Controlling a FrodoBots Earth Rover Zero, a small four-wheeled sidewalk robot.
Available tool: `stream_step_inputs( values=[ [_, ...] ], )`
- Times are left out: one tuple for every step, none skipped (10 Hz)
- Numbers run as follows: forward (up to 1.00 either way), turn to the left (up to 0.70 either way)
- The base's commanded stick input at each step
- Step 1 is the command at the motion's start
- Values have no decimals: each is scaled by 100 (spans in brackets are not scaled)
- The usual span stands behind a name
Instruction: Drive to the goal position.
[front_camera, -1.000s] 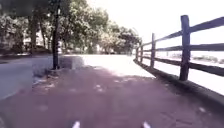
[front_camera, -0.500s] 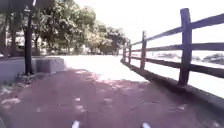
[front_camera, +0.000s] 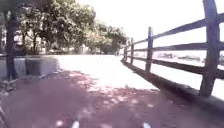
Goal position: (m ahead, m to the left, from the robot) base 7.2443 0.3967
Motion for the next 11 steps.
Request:
stream_step_inputs(
  values=[
    [100,0],
    [100,0],
    [100,0],
    [100,0],
    [100,0],
    [100,0],
    [100,0],
    [100,0],
    [100,0],
    [100,0],
    [100,0]
  ],
)
